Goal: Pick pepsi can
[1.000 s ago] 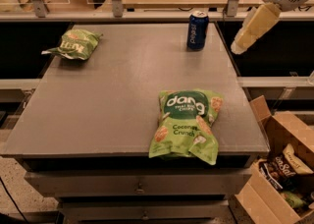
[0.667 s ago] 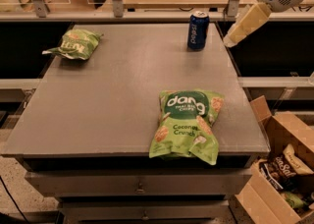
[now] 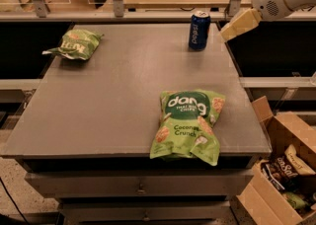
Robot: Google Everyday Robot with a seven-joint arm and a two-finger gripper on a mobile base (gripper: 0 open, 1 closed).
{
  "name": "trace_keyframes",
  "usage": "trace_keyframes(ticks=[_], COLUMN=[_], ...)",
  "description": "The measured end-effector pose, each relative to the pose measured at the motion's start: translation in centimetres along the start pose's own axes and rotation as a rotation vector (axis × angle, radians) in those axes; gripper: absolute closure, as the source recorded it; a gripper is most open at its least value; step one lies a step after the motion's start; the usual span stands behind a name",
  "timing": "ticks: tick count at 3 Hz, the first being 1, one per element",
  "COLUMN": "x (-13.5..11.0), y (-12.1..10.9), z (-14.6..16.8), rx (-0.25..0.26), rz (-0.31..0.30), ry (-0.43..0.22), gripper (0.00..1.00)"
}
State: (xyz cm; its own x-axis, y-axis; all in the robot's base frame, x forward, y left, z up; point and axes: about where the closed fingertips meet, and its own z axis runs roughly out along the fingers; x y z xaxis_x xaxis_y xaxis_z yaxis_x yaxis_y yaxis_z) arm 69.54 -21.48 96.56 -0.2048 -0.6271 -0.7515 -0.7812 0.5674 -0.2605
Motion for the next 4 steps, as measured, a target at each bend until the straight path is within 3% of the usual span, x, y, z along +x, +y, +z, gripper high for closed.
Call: trace_keyframes(ticks=[2,4], x=[1.8,1.6], y=[-1.6,-1.6], z=[5.4,9.8], rx=[0.025,0.014], rz=[0.102,0.097], ry=[-0.103,-0.198], gripper=[0.0,0.0])
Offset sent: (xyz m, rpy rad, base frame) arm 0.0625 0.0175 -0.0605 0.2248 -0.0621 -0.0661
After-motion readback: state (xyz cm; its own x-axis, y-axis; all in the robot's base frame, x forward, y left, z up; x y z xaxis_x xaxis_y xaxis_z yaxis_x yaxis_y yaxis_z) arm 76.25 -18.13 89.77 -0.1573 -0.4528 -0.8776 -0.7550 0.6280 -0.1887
